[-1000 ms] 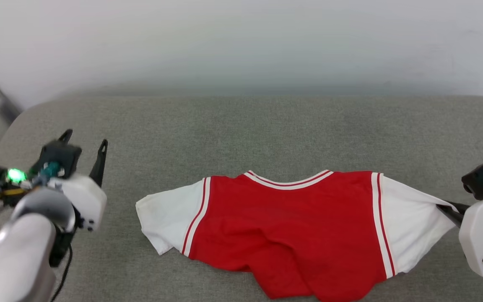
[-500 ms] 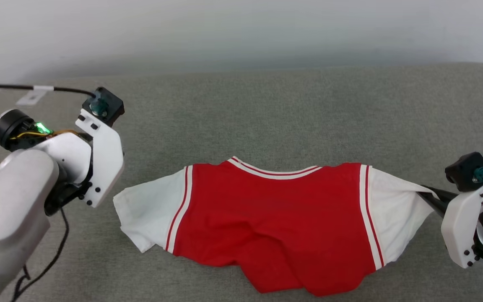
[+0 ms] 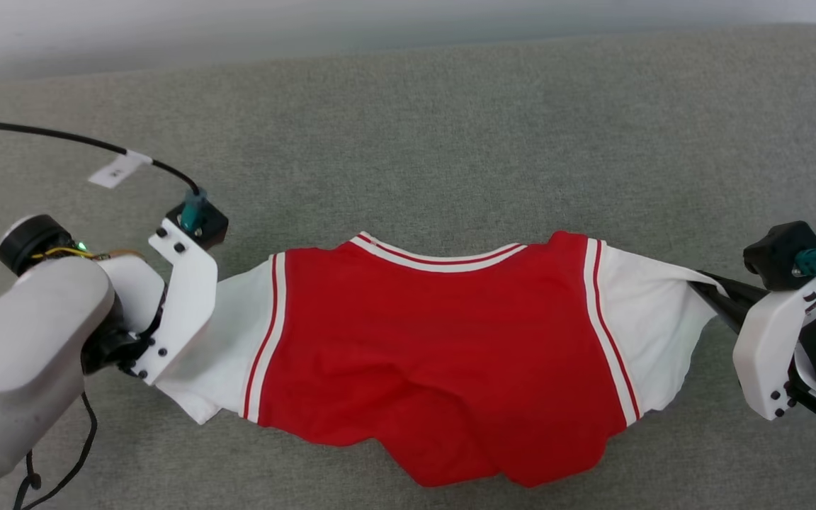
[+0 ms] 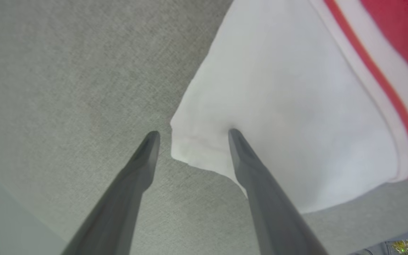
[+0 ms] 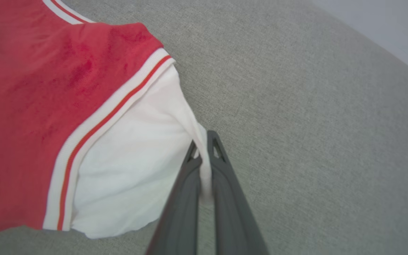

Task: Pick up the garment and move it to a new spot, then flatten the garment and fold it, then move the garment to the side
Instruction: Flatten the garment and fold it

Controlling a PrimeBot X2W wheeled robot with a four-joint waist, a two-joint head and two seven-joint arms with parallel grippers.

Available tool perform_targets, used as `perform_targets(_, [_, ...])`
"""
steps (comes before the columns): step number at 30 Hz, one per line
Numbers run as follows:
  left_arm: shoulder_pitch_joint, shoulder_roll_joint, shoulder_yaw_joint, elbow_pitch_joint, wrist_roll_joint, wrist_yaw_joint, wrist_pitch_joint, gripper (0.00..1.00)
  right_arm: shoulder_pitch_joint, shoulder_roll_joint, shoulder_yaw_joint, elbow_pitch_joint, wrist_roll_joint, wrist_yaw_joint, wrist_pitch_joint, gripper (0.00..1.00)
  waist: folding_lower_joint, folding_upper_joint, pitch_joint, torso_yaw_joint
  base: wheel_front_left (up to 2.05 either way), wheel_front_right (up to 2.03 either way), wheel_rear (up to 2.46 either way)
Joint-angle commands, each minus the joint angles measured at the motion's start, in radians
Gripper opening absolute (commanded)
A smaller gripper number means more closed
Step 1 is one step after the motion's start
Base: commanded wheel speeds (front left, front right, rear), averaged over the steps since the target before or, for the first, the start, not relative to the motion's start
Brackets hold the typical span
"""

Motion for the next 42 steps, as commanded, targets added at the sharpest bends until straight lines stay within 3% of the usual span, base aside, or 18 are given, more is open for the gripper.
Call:
perform_targets(1, [-0.015, 0.001, -0.030, 0.013, -0.008, 0.001, -0.002, 1.00, -0.019, 0.011, 0.000, -0.003, -0.003, -0.001, -0.004, 0.00, -0.0001, 0.0000, 0.021, -0.011, 0.00, 0.00, 0.00])
perform_targets(11, [-0.026, -0.010, -0.155, 0.065, -0.050, 0.002, -0.016, 1.00, -0.031, 0.019, 0.013, 0.004, -0.014, -0.001, -0.020, 0.00, -0.0001, 0.0000, 0.060, -0.011, 0.00, 0.00, 0.00])
perform_targets(12, [-0.028, -0.013, -0.160, 0.068, -0.054, 0.002, -0.023, 0.24, -0.032, 0.019, 0.014, 0.006, -0.013, -0.001, -0.020, 0.00, -0.0001, 0.0000, 0.061, -0.009, 0.00, 0.00, 0.00])
perform_targets(13, [-0.029, -0.016, -0.162, 0.073, -0.058, 0.002, -0.032, 0.00, -0.032, 0.020, 0.015, 0.010, -0.012, -0.001, -0.024, 0.00, -0.0001, 0.0000, 0.060, -0.007, 0.00, 0.00, 0.00])
perform_targets(18, [-0.036, -0.027, -0.165, 0.104, -0.085, 0.002, -0.090, 0.00, -0.029, 0.022, 0.018, 0.035, -0.006, -0.001, -0.048, 0.00, -0.0001, 0.0000, 0.012, 0.009, 0.00, 0.00, 0.00])
perform_targets(23, [-0.034, -0.053, -0.160, 0.120, -0.109, 0.002, -0.222, 0.00, -0.008, 0.011, 0.016, 0.073, 0.008, -0.001, -0.074, 0.00, -0.0001, 0.0000, -0.082, 0.036, 0.00, 0.00, 0.00])
perform_targets(32, [-0.054, -0.026, -0.165, 0.069, -0.097, 0.002, -0.413, 0.00, 0.034, -0.035, -0.022, 0.066, 0.037, -0.001, -0.080, 0.00, -0.0001, 0.0000, -0.235, 0.074, 0.00, 0.00, 0.00])
perform_targets(42, [-0.169, -0.046, -0.123, 0.037, -0.045, 0.007, -0.563, 0.00, -0.042, -0.092, -0.101, 0.004, 0.045, -0.001, -0.038, 0.00, -0.0001, 0.0000, -0.289, 0.094, 0.00, 0.00, 0.00])
